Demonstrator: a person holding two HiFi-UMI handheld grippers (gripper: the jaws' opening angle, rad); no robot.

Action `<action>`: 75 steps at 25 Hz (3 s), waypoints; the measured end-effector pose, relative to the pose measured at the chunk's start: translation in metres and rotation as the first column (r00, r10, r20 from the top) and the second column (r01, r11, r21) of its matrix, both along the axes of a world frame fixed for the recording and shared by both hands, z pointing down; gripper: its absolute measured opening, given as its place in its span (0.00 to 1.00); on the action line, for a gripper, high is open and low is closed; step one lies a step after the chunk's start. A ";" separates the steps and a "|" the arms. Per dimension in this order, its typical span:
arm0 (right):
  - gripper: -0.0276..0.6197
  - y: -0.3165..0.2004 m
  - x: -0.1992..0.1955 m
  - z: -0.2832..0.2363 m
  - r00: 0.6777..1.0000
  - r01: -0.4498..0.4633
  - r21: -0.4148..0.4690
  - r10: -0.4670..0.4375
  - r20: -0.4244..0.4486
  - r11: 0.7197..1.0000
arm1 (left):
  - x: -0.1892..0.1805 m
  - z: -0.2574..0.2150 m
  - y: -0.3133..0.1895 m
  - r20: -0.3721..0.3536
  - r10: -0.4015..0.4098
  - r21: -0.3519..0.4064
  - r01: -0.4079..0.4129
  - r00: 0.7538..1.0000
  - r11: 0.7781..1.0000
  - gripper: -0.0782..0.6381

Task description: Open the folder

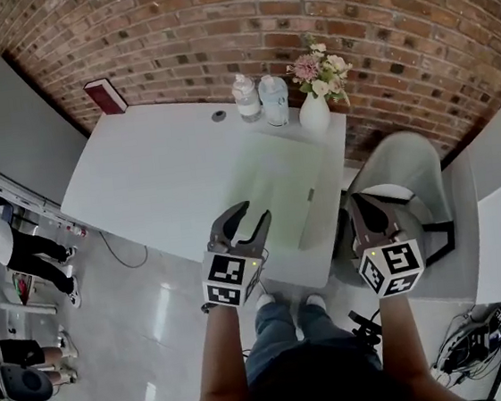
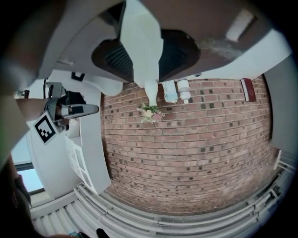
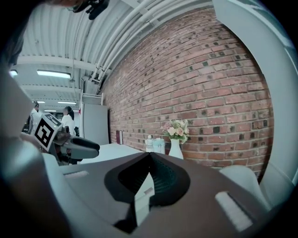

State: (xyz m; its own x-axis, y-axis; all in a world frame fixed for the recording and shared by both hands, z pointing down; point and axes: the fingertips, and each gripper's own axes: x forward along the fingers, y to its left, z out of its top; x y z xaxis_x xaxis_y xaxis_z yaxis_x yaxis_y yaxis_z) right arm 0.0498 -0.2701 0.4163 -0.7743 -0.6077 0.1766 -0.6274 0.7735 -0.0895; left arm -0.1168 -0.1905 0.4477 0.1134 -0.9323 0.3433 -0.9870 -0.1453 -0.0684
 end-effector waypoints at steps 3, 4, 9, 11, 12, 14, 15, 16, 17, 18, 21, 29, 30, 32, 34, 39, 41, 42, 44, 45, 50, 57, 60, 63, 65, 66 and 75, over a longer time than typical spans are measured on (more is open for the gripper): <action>0.05 0.001 0.003 0.007 0.998 -0.056 -0.025 0.056 -0.001 0.998 | 0.002 0.013 -0.006 0.028 0.076 -0.023 -0.075 0.997 0.997 0.34; 0.05 0.003 0.003 0.009 0.998 -0.070 -0.030 0.070 -0.005 0.997 | 0.004 0.018 -0.007 0.035 0.103 -0.037 -0.101 0.994 0.994 0.34; 0.05 0.016 0.004 0.025 0.991 -0.128 -0.061 0.126 -0.039 0.990 | 0.019 0.043 -0.006 0.048 0.242 -0.109 -0.236 0.969 0.966 0.37; 0.05 0.020 0.006 0.033 0.988 -0.149 -0.077 0.145 -0.051 0.986 | 0.024 0.053 -0.004 0.028 0.285 -0.131 -0.279 0.958 0.951 0.38; 0.05 0.022 0.007 0.038 0.986 -0.159 -0.086 0.155 -0.056 0.983 | 0.027 0.059 -0.003 0.023 0.305 -0.145 -0.299 0.952 0.943 0.39; 0.05 0.026 0.010 0.047 0.982 -0.182 -0.104 0.176 -0.065 0.978 | 0.035 0.072 0.002 0.024 0.354 -0.182 -0.344 0.935 0.921 0.39; 0.05 0.028 0.012 0.051 0.980 -0.195 -0.112 0.188 -0.068 0.974 | 0.038 0.079 0.004 0.027 0.381 -0.202 -0.368 0.924 0.908 0.39; 0.05 0.030 0.013 0.054 0.977 -0.207 -0.118 0.200 -0.071 0.971 | 0.042 0.086 0.007 0.033 0.406 -0.223 -0.390 0.913 0.894 0.39; 0.05 0.032 0.014 0.057 0.975 -0.219 -0.124 0.211 -0.073 0.968 | 0.045 0.094 0.011 0.039 0.430 -0.246 -0.408 0.902 0.879 0.39; 0.05 0.035 0.015 0.060 0.972 -0.230 -0.130 0.222 -0.075 0.964 | 0.048 0.103 0.015 0.048 0.452 -0.272 -0.424 0.891 0.864 0.39; 0.05 0.041 0.019 0.067 0.963 -0.266 -0.149 0.257 -0.079 0.952 | 0.056 0.124 0.023 0.096 0.530 -0.348 -0.471 0.842 0.811 0.40; 0.05 0.057 0.033 0.084 0.931 -0.365 -0.192 0.355 -0.085 0.911 | 0.072 0.163 0.021 0.253 0.710 -0.489 -0.547 0.657 0.680 0.44; 0.05 0.059 0.034 0.085 0.927 -0.376 -0.195 0.366 -0.084 0.906 | 0.073 0.168 0.021 0.276 0.729 -0.507 -0.550 0.626 0.664 0.45; 0.05 0.063 0.037 0.086 0.918 -0.396 -0.197 0.387 -0.084 0.897 | 0.077 0.178 0.020 0.314 0.762 -0.540 -0.554 0.566 0.634 0.47; 0.05 0.067 0.040 0.085 0.910 -0.415 -0.194 0.405 -0.088 0.889 | 0.081 0.187 0.018 0.343 0.788 -0.567 -0.556 0.512 0.608 0.48; 0.05 0.073 0.048 0.082 0.894 -0.448 -0.186 0.438 -0.094 0.875 | 0.081 0.201 0.011 0.418 0.792 -0.593 -0.527 0.444 0.609 0.49; 0.05 0.073 0.050 0.080 0.890 -0.457 -0.184 0.447 -0.093 0.870 | 0.084 0.197 0.009 0.399 0.794 -0.577 -0.548 0.458 0.606 0.44; 0.05 0.073 0.050 0.079 0.888 -0.459 -0.183 0.450 -0.092 0.869 | 0.086 0.195 0.010 0.381 0.802 -0.573 -0.564 0.460 0.595 0.43; 0.05 0.072 0.050 0.076 0.888 -0.461 -0.180 0.452 -0.090 0.869 | 0.088 0.192 0.012 0.348 0.823 -0.574 -0.591 0.450 0.566 0.40; 0.05 0.072 0.048 0.075 0.889 -0.458 -0.178 0.449 -0.089 0.871 | 0.089 0.190 0.013 0.337 0.832 -0.577 -0.602 0.441 0.552 0.38; 0.05 0.071 0.037 0.072 0.901 -0.433 -0.170 0.425 -0.084 0.885 | 0.091 0.181 0.017 0.286 0.853 -0.564 -0.643 0.437 0.518 0.31; 0.05 0.070 0.023 0.069 0.915 -0.403 -0.162 0.397 -0.074 0.901 | 0.089 0.163 0.016 0.167 0.815 -0.458 -0.689 0.554 0.562 0.25; 0.05 0.073 0.021 0.069 0.915 -0.404 -0.166 0.397 -0.076 0.900 | 0.087 0.153 0.014 0.099 0.785 -0.405 -0.696 0.611 0.593 0.23; 0.05 0.076 0.018 0.070 0.915 -0.403 -0.170 0.395 -0.079 0.899 | 0.084 0.146 0.013 0.057 0.760 -0.371 -0.693 0.647 0.618 0.21; 0.05 0.078 0.018 0.069 0.915 -0.403 -0.168 0.395 -0.078 0.900 | 0.083 0.139 0.010 0.024 0.741 -0.342 -0.691 0.671 0.637 0.19; 0.05 0.080 0.018 0.068 0.915 -0.404 -0.166 0.396 -0.078 0.900 | 0.083 0.134 0.009 0.005 0.731 -0.324 -0.691 0.682 0.647 0.19; 0.05 0.082 0.017 0.062 0.920 -0.393 -0.168 0.385 -0.077 0.904 | 0.071 0.110 0.000 -0.234 0.588 -0.221 -0.632 0.774 0.743 0.17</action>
